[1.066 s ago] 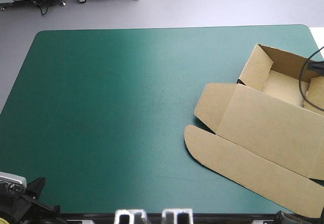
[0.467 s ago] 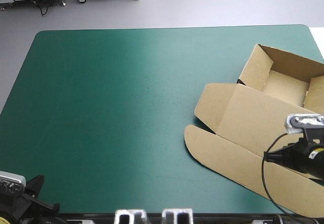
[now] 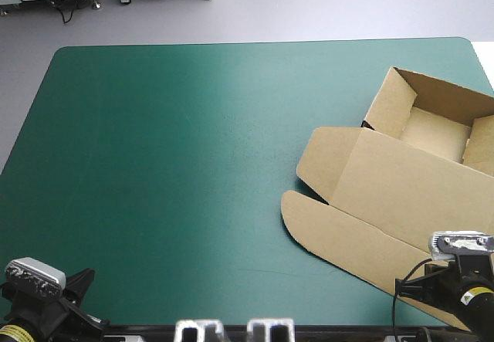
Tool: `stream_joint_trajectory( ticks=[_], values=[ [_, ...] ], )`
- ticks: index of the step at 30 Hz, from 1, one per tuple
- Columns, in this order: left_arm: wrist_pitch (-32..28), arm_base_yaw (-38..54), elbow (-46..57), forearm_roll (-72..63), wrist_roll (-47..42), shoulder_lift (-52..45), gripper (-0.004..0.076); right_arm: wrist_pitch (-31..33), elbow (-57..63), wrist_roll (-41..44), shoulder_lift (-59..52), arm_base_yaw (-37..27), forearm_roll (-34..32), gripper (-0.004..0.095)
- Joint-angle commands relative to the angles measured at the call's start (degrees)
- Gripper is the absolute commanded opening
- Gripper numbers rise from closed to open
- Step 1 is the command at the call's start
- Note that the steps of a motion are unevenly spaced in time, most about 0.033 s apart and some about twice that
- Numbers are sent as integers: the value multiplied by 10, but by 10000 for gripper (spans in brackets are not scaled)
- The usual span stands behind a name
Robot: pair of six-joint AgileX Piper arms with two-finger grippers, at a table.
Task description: Fold the box
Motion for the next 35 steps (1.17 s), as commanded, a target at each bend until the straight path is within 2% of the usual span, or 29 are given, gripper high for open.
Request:
stream_joint_trajectory(
  ticks=[1,35],
  values=[
    [-42,-2,-12,-4,1,13,-10,-39,-7,0,-11,1,6,-15],
    [-42,-2,-12,-4,1,13,-10,-50,-1,-2,-15,1,9,-15]
  ],
)
